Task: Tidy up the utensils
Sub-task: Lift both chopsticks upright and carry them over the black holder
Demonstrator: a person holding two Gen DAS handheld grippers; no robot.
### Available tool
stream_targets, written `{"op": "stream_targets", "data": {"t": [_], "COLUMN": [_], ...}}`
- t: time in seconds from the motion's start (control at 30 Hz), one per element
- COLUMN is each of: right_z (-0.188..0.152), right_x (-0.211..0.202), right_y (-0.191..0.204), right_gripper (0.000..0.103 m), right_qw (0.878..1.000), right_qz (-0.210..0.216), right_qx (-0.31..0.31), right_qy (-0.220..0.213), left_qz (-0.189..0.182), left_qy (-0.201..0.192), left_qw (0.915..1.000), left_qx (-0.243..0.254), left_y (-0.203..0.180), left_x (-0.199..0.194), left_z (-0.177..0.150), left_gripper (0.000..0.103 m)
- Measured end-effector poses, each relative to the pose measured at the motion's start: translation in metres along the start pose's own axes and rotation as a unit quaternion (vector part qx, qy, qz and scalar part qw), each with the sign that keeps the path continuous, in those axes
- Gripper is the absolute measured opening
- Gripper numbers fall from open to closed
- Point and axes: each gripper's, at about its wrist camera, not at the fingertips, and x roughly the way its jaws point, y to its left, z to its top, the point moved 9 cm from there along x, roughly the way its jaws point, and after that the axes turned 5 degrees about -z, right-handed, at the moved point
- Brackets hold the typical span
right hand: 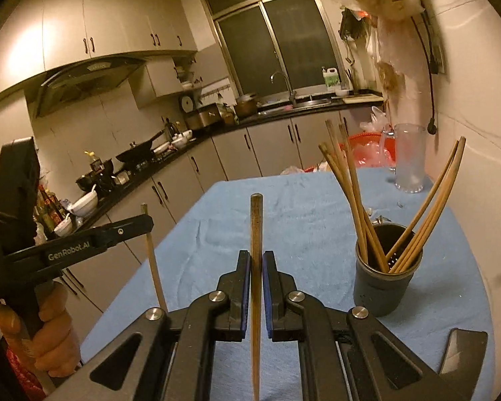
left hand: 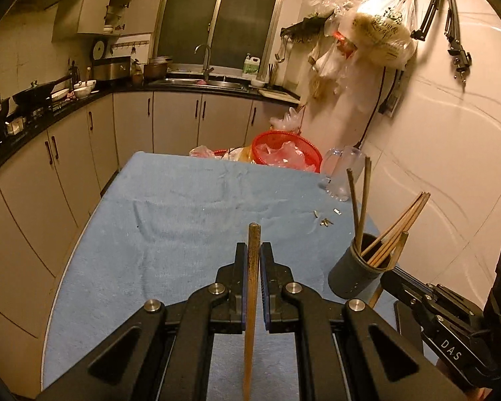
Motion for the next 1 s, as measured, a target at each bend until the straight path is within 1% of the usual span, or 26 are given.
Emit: {"op": "stream_targets", "data": {"t": [0.07,0.23,1.0], "right_z": [0.003,0.004,0.010], "right_x": [-0.003,-0.004,-0.020], "right_y": [0.001,0.000,-0.005], "right_gripper": [0.007,0.007,0.007], "right_qw": [1.000,1.000,0.999], "right_qz": [-0.005,-0.004,-0.012], "right_qx": [-0.001,-0.001,0.007], "right_qy": [-0.008,-0.012,-0.029], "left_qz": [-0.002,-0.006,-0.007], "left_qy": [-0.003,-0.011,-0.013], "left_qw": [1.0000,0.9999,0.9999], "left_qx": [0.000,0.008,0.006], "left_y": [-0.004,-0.012,-0.014], "left_x": [0.000,-0.004,-0.012], "left_z": [0.003,0.007,0.008], "left_gripper": [0.007,0.007,0.007]}}
